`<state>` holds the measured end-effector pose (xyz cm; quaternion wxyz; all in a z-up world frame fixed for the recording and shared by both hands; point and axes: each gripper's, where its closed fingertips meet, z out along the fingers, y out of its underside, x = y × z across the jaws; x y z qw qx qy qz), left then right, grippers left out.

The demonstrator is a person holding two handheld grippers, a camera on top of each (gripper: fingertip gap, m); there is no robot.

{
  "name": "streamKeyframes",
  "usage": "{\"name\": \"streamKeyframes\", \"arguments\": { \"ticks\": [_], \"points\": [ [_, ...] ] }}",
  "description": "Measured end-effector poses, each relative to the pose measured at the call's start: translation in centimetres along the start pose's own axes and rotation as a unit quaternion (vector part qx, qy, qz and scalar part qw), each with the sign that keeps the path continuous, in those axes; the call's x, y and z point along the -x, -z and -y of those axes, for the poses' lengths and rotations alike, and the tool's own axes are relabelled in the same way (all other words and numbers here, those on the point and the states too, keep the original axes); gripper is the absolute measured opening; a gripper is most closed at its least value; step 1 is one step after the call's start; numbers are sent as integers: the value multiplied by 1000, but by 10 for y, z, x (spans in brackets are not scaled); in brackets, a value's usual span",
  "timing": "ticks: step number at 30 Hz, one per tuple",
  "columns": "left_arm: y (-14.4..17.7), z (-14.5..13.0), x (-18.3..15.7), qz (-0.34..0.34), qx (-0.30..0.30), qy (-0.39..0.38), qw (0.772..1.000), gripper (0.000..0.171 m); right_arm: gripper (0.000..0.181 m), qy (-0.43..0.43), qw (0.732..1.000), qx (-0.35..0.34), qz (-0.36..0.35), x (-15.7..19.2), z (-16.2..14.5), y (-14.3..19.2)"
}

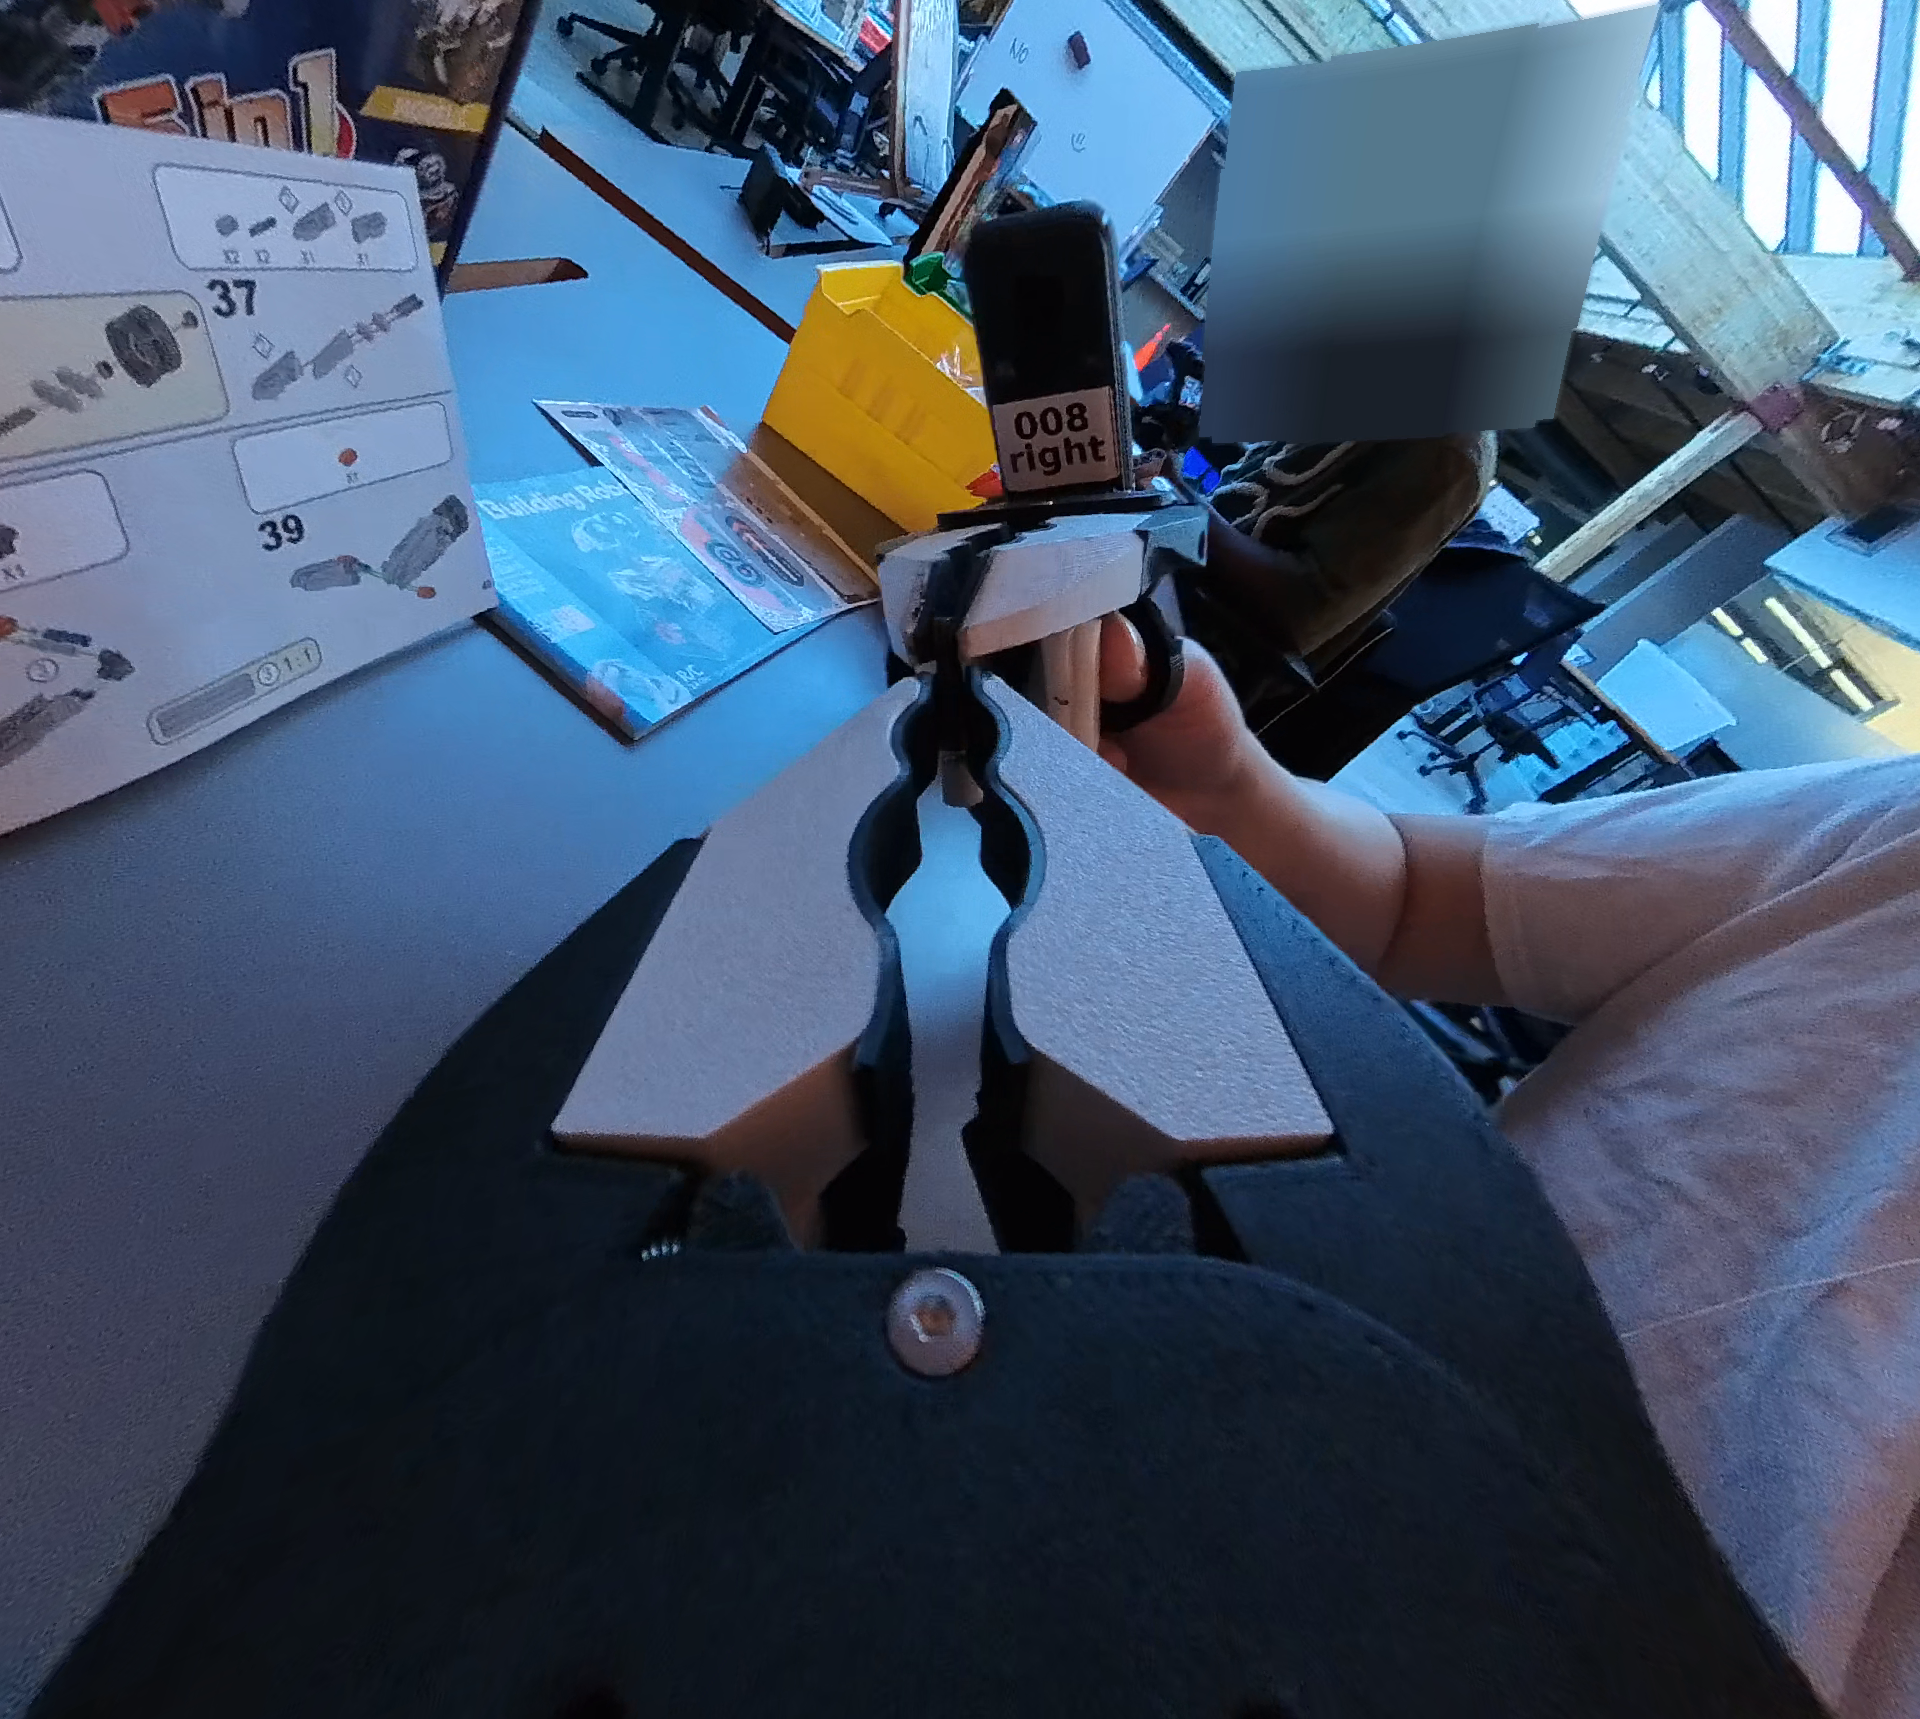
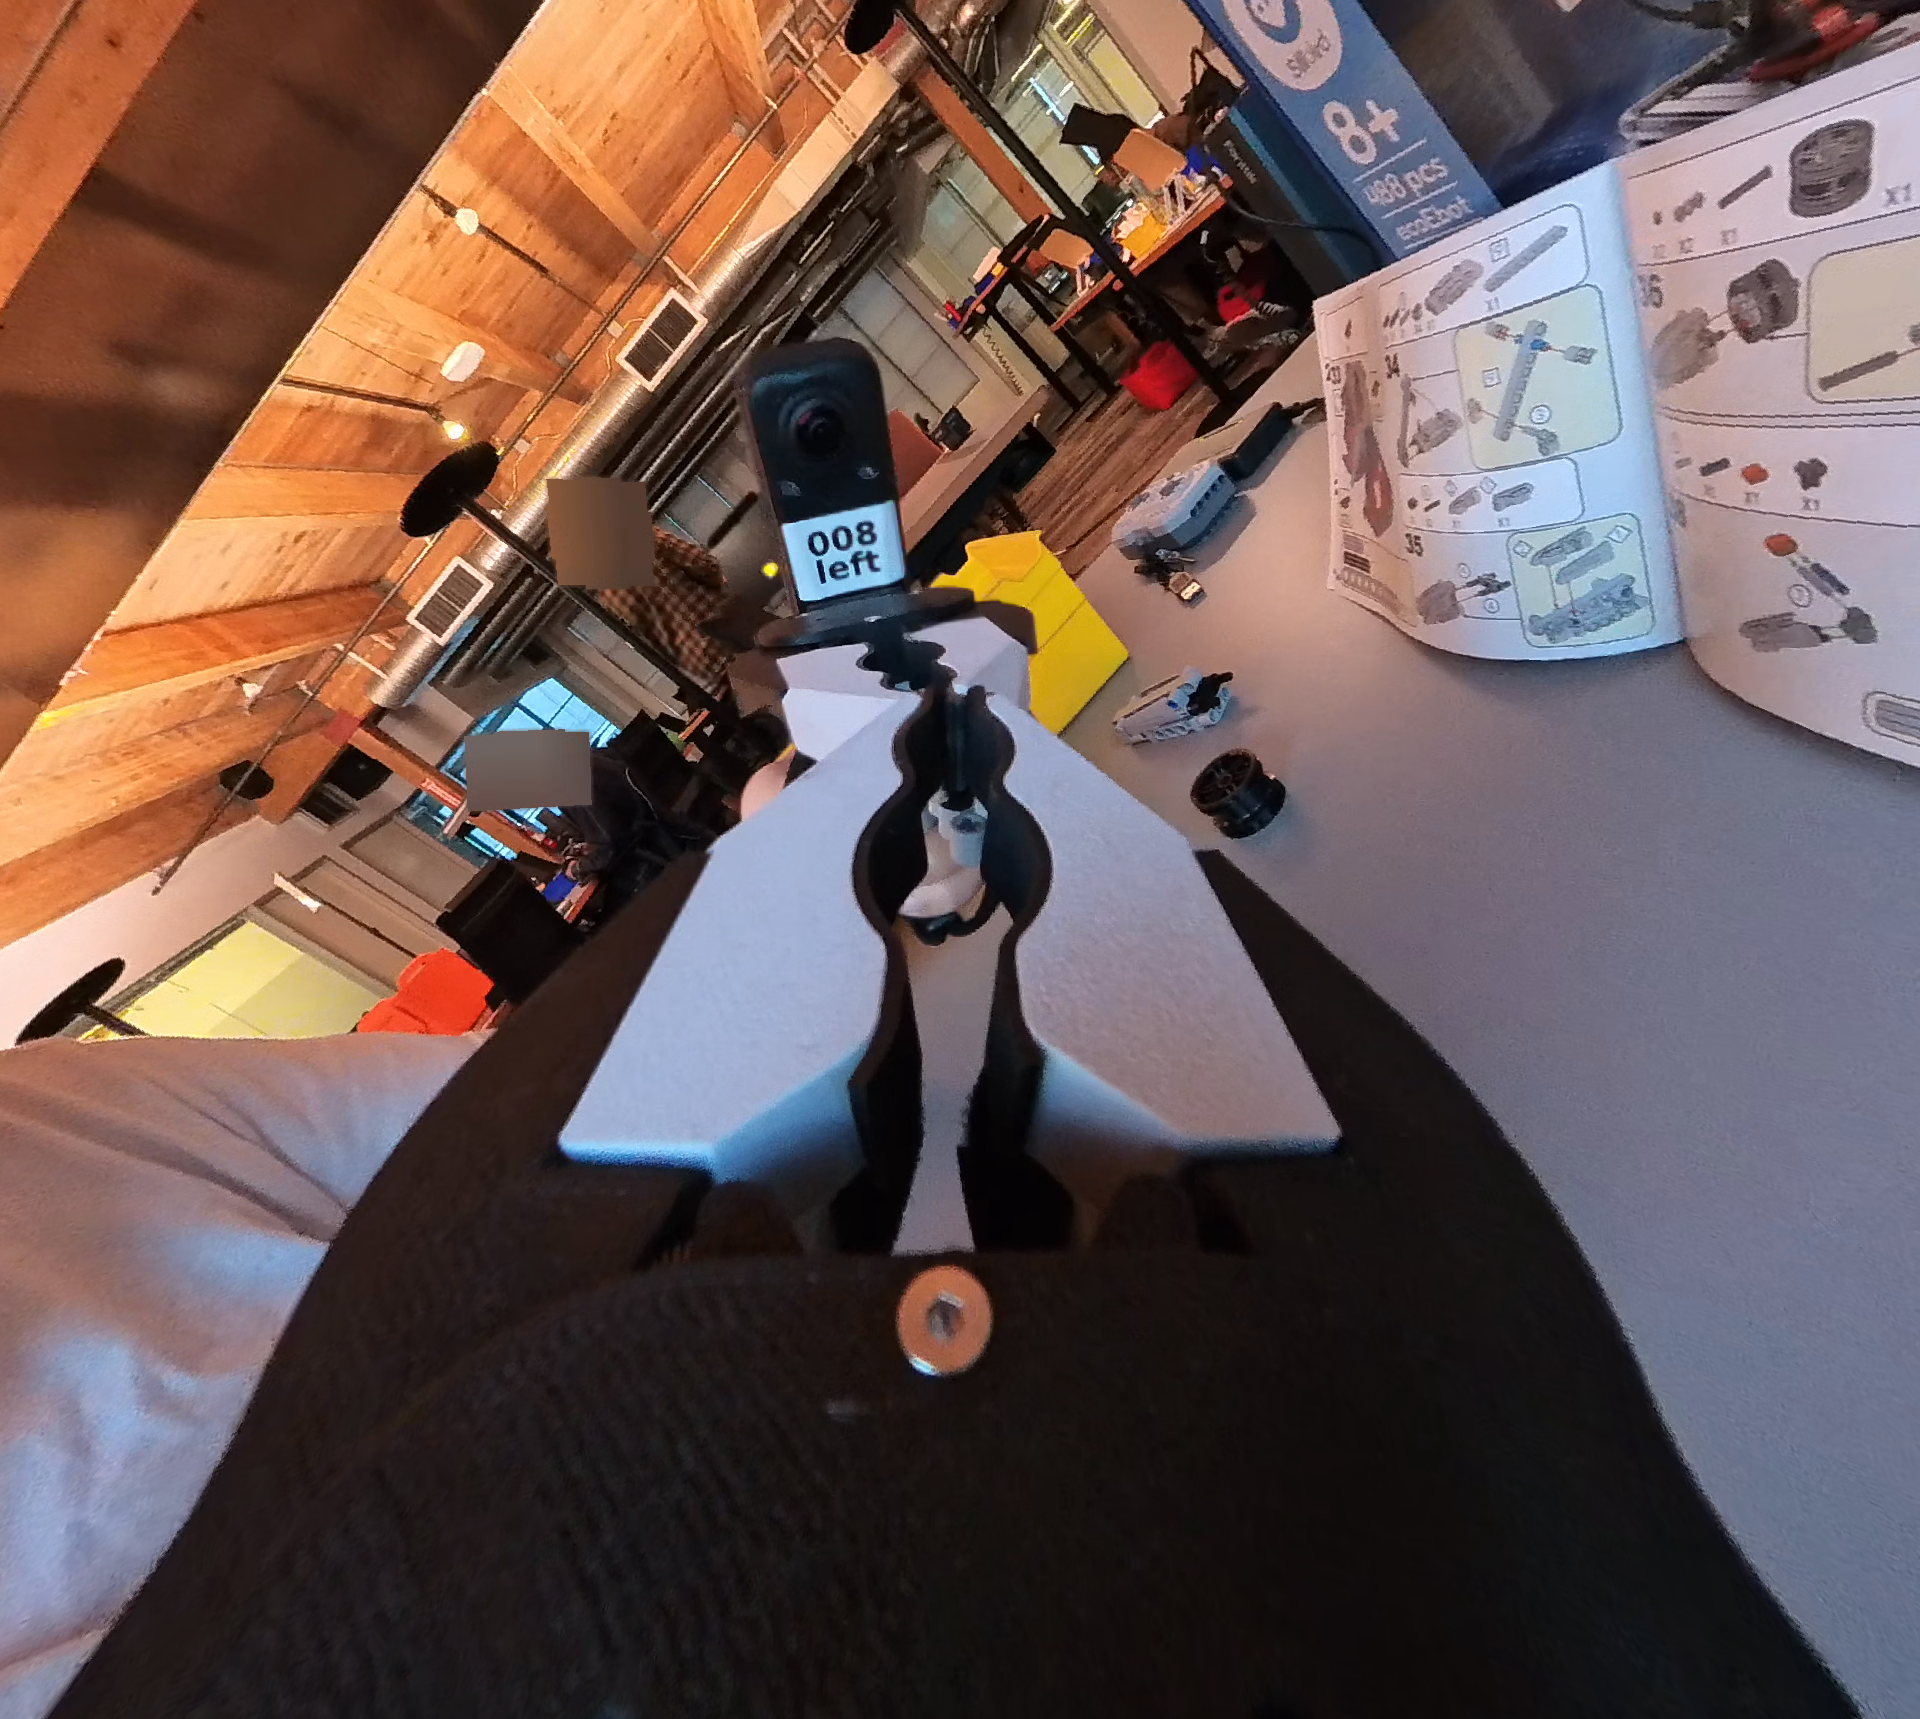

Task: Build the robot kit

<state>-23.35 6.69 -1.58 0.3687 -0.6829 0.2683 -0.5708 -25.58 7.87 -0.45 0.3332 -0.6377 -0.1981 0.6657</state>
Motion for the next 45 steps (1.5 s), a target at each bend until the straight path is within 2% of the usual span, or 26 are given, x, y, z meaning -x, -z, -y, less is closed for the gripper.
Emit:
{"name": "streamKeyframes", "arguments": {
  "ticks": [12, 16, 19, 24, 26, 27, 29, 39, 42, 45],
  "points": [
    [1, -9, 9, 16, 26, 10, 999, 3, 1, -11, 1000, 4, -10, -10, -6, -1],
    [4, -9, 8, 5, 30, 10, 999, 3, 2, -39, 999, -6, 25, -8, -9, -4],
    [8, -9, 4, -25, 30, 19, 999, 19, 2, -76, 996, -36, 41, -13, -10, -5],
    [9, -32, 25, 14, 88, 3, 996, 28, 3, -107, 991, -66, 42, -21, -11, -4],
    [5, -25, 23, -3, 50, 14, 999, 21, 3, -103, 991, -78, 32, -26, -8, -2],
    [5, -19, 22, -12, 26, 20, 999, 9, 3, -105, 990, -86, 31, -27, -6, 0],
    [6, -11, 26, -11, -15, 29, 999, 4, 3, -111, 988, -99, 31, -29, -3, 3],
    [18, 2, 29, -17, -52, 36, 998, 5, 3, -125, 986, -99, 44, -28, -7, -1],
    [13, -1, 29, -30, -59, 59, 996, 17, 2, -176, 974, -123, 72, -28, -2, 4],
    [10, -1, 30, -36, -72, 75, 994, 6, 3, -198, 968, -134, 76, -32, -2, 6]
  ]
}}
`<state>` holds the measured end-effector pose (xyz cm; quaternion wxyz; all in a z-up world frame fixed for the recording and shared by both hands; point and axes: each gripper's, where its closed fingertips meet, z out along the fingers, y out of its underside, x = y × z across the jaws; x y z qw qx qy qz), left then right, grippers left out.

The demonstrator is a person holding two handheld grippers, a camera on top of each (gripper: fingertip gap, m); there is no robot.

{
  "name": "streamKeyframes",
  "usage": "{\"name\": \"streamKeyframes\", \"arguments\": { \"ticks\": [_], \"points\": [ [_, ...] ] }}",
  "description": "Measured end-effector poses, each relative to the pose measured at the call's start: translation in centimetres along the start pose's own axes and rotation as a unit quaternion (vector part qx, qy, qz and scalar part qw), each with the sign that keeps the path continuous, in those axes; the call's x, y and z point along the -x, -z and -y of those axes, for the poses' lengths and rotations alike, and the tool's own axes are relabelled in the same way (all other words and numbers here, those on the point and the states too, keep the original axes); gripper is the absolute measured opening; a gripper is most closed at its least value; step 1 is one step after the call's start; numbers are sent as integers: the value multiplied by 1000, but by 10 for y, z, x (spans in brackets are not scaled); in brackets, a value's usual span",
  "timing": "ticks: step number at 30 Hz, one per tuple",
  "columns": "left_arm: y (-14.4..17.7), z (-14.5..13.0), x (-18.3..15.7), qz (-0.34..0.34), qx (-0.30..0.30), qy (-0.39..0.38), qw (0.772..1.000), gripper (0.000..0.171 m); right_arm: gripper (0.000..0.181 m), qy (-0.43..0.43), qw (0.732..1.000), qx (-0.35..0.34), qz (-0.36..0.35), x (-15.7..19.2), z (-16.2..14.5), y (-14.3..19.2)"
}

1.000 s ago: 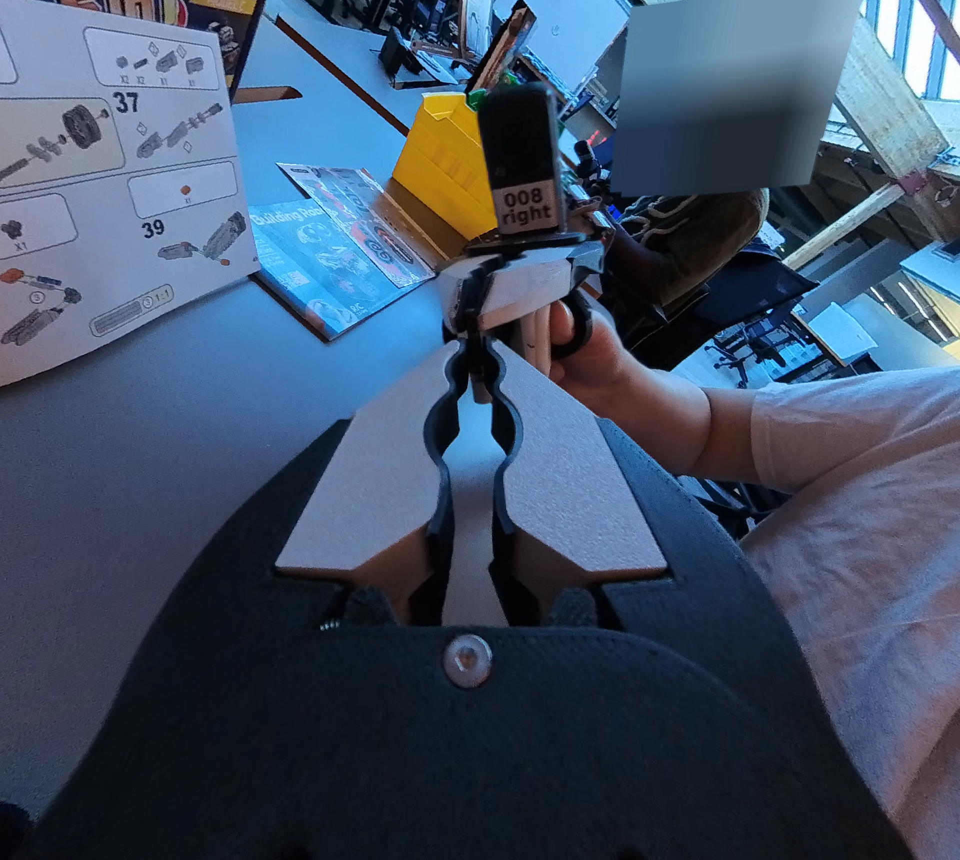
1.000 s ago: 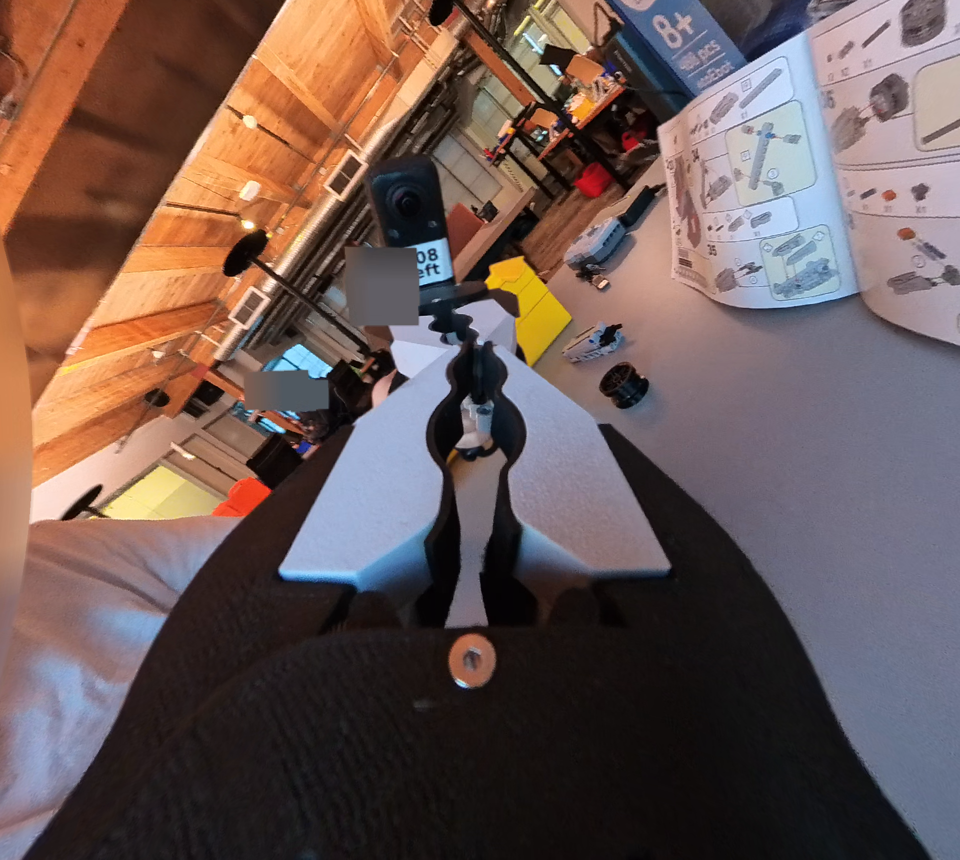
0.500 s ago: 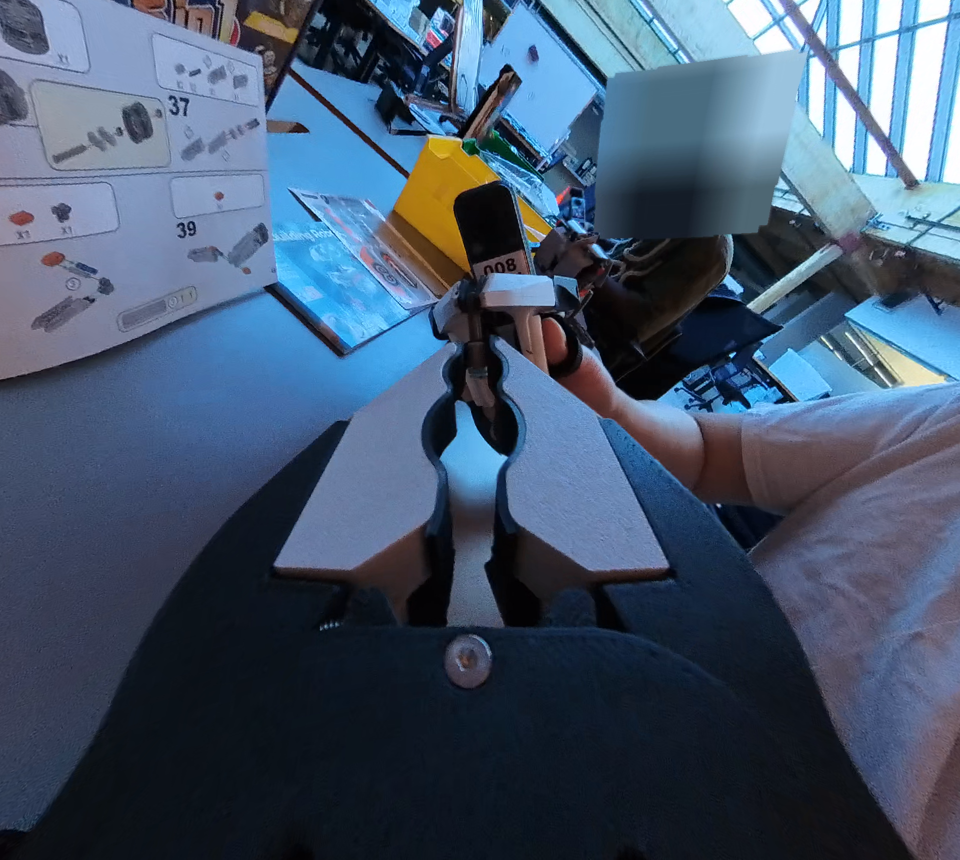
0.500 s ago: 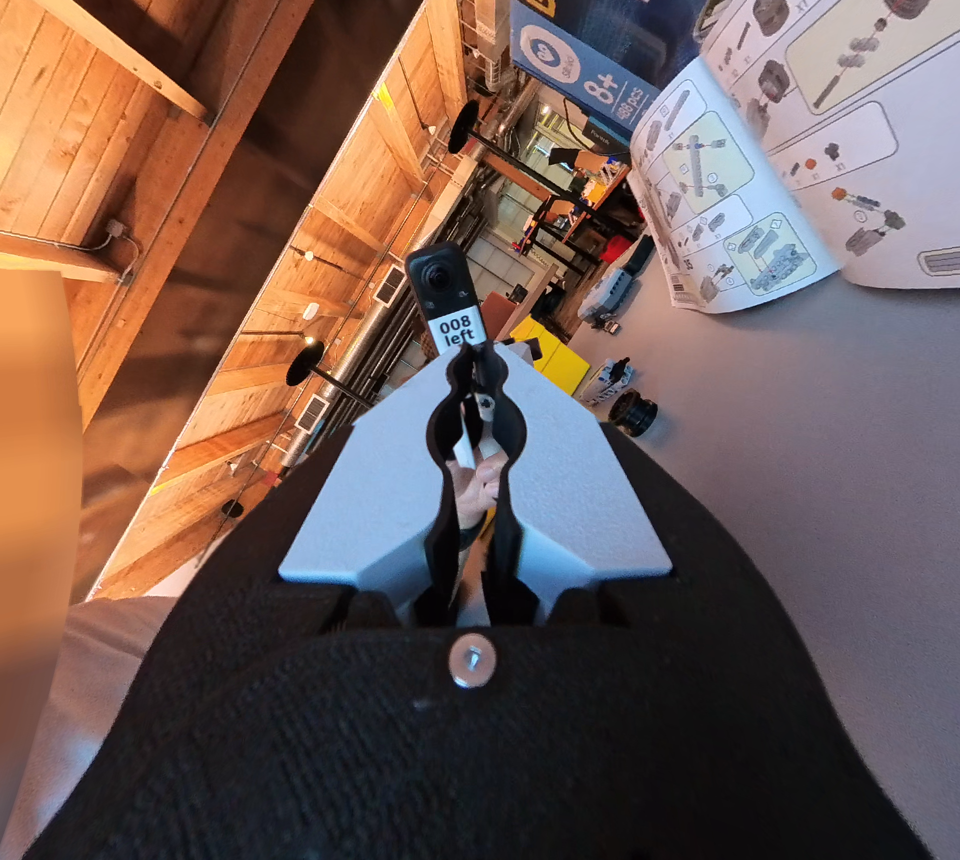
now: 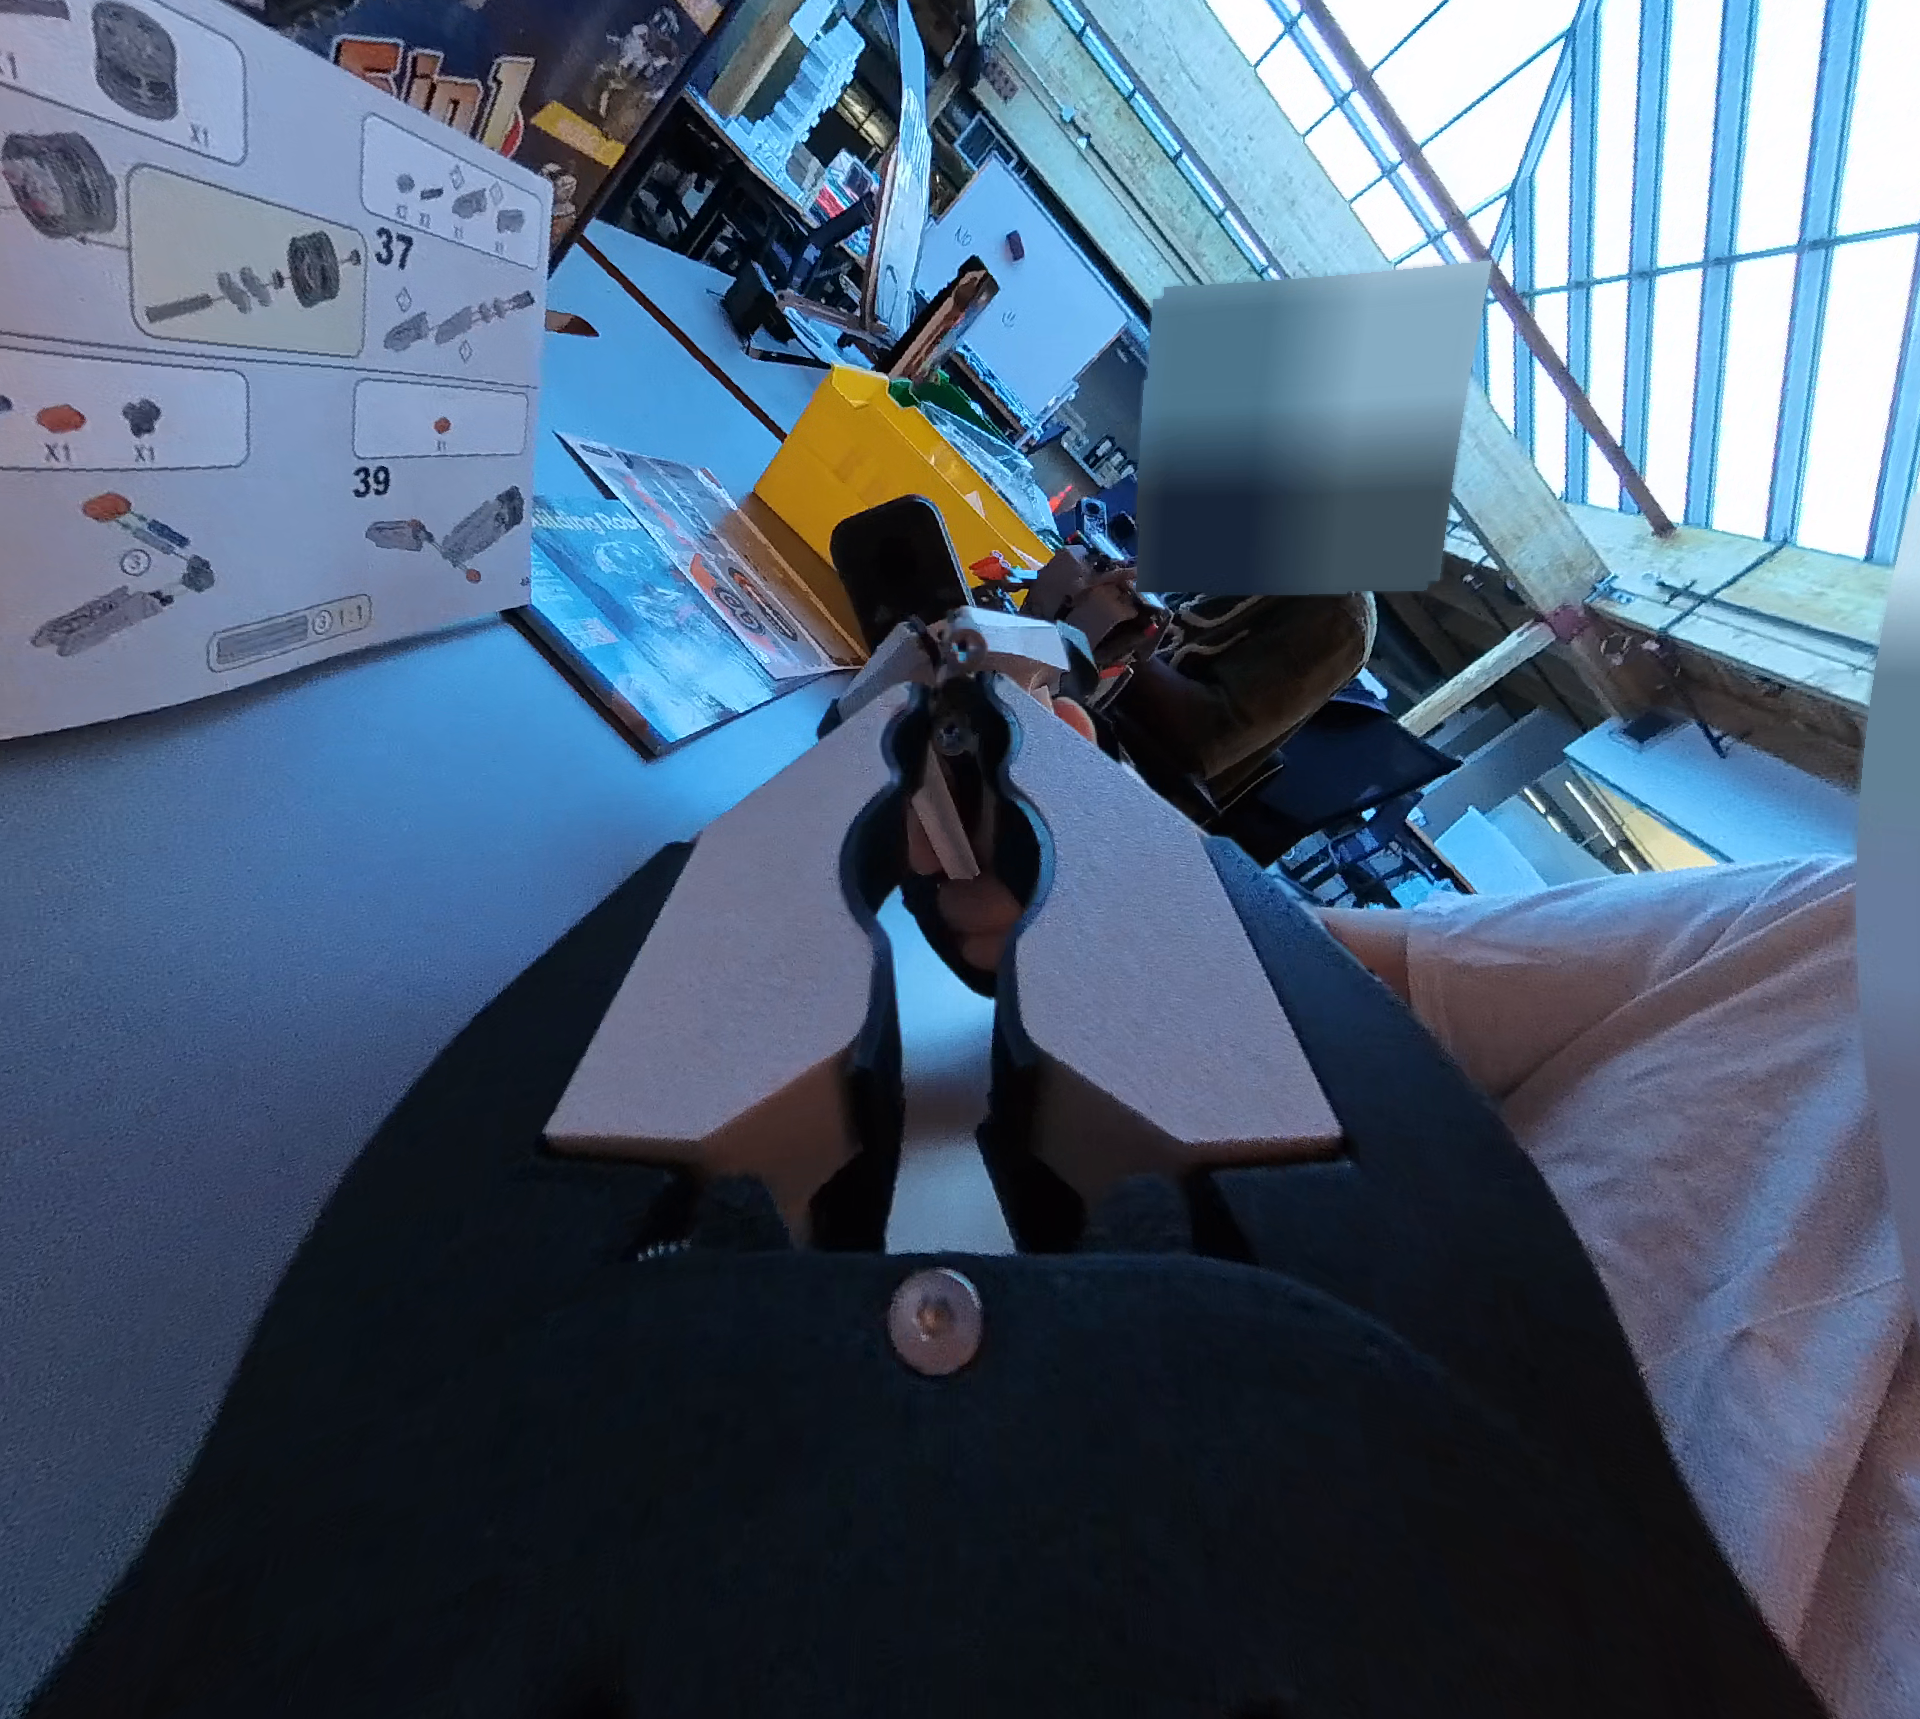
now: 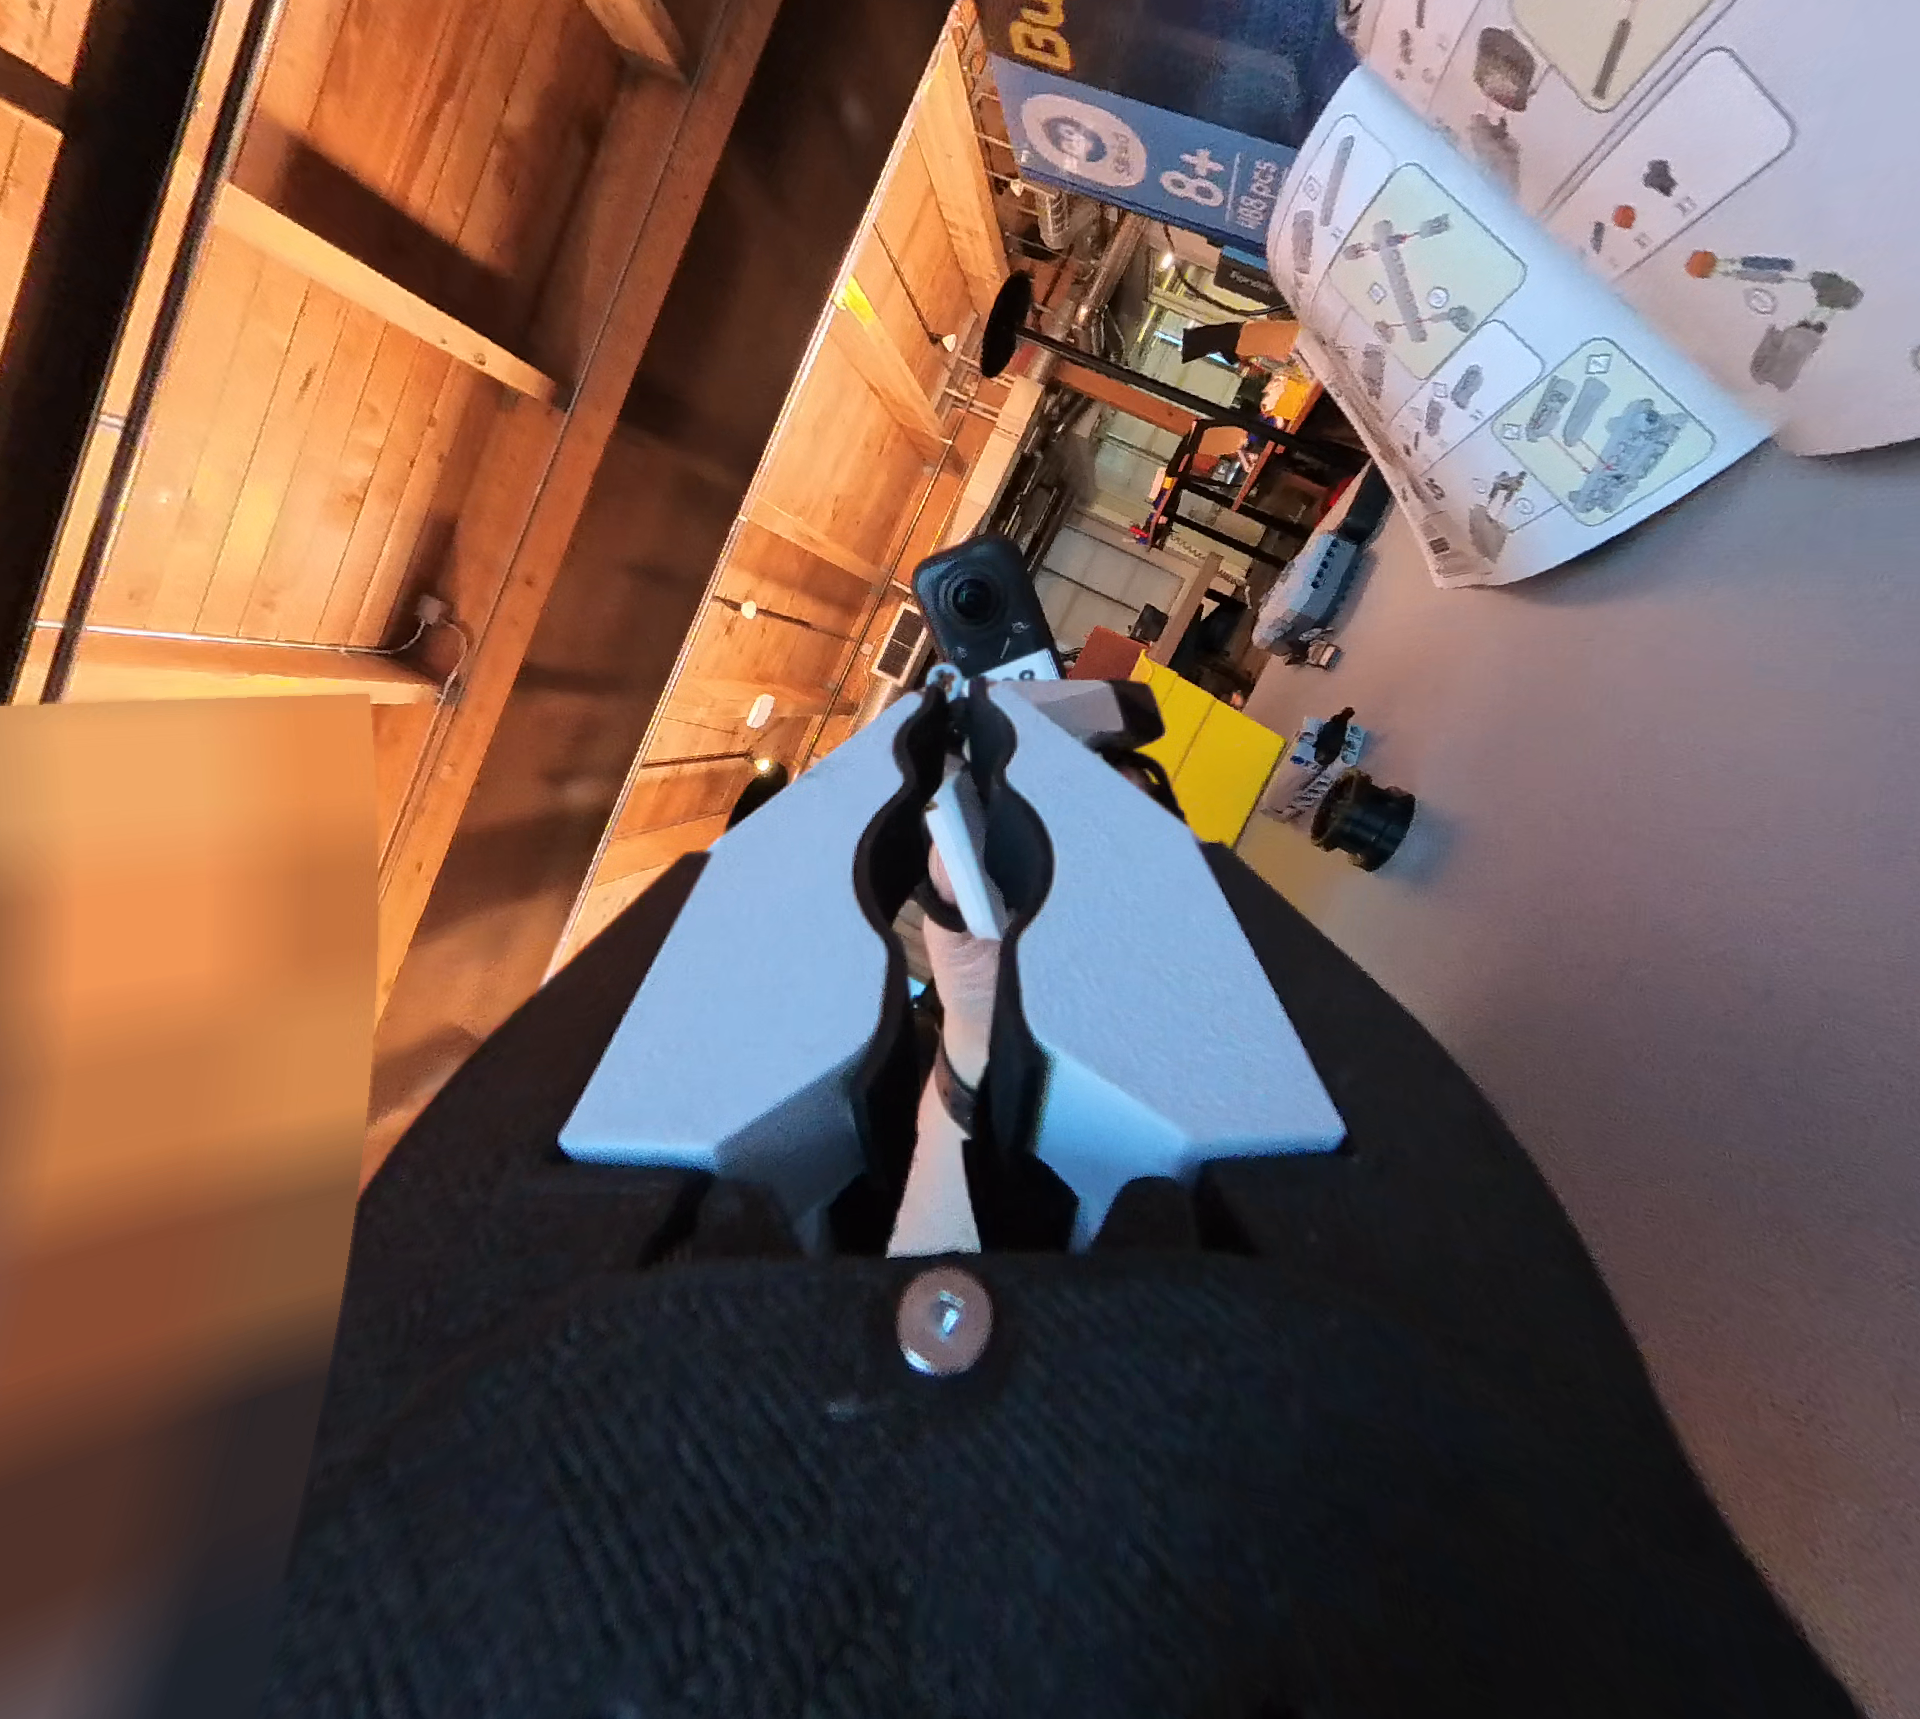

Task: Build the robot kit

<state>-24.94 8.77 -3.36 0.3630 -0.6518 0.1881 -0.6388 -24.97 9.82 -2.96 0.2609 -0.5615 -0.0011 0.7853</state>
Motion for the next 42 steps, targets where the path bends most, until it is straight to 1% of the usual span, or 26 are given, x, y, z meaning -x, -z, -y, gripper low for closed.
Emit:
{"name": "streamKeyframes", "arguments": {
  "ticks": [6, 9, 11, 13, 14, 15, 16, 17, 19, 21, 22, 23, 24, 26, 30, 31, 33, 35, 36, 38, 39, 42],
  "points": [
    [2, 1, -1, 2, 6, -1, 1000, 5, 3, 30, 999, 17, -9, 0, -2, -2],
    [2, 1, -1, -7, 4, 26, 1000, 5, 3, 30, 999, 20, -9, -1, -3, -2],
    [4, 0, 0, -14, 8, 57, 998, 5, 3, 38, 999, 34, -10, -2, -6, -2],
    [7, -2, 2, -16, 21, 87, 996, 4, 3, 80, 994, 70, -20, -5, -10, -3],
    [9, -2, 3, -18, 22, 98, 995, 5, 7, 115, 988, 95, -30, -7, -13, -4],
    [11, 0, 3, -20, 20, 110, 994, 4, 15, 159, 979, 116, -44, -9, -14, -4],
    [13, 0, 3, -22, 24, 123, 992, 4, 23, 214, 965, 139, -59, -11, -14, -3],
    [15, -2, 4, -21, 33, 131, 991, 4, 28, 277, 944, 159, -78, -15, -14, -1],
    [18, -7, 7, -8, 56, 141, 988, 5, 30, 415, 885, 183, -104, -17, -11, 3],
    [19, -13, 9, -1, 76, 151, 986, 5, 27, 528, 821, 190, -104, -11, -10, 6],
    [19, -15, 9, 0, 82, 156, 984, 5, 26, 568, 793, 196, -104, -9, -11, 7],
    [19, -18, 10, 1, 90, 160, 983, 5, 26, 595, 770, 208, -100, -8, -15, 8],
    [19, -21, 11, 4, 96, 162, 982, 4, 26, 611, 754, 223, -92, -8, -21, 8],
    [17, -25, 11, 5, 103, 166, 981, 4, 26, 624, 734, 247, -102, -16, -27, 9],
    [13, -34, 12, 6, 122, 169, 978, 5, 20, 631, 721, 265, -105, -23, -34, 10],
    [12, -35, 11, 1, 125, 170, 977, 5, 3, 630, 717, 282, -101, -25, -38, 12],
    [11, -36, 12, -1, 127, 168, 978, 5, 3, 627, 714, 291, -106, -26, -39, 13],
    [11, -33, 10, -8, 121, 162, 979, 5, 3, 622, 720, 288, -107, -23, -37, 12],
    [11, -31, 10, -9, 115, 162, 980, 8, 3, 621, 721, 288, -109, -22, -36, 12],
    [14, -25, 12, -3, 103, 159, 982, 22, 3, 621, 722, 285, -109, -21, -34, 13],
    [16, -22, 14, 3, 99, 157, 983, 26, 3, 619, 724, 284, -109, -21, -34, 13],
    [22, -16, 16, 10, 90, 150, 985, 27, 3, 612, 729, 285, -113, -23, -33, 13]
  ]
}}
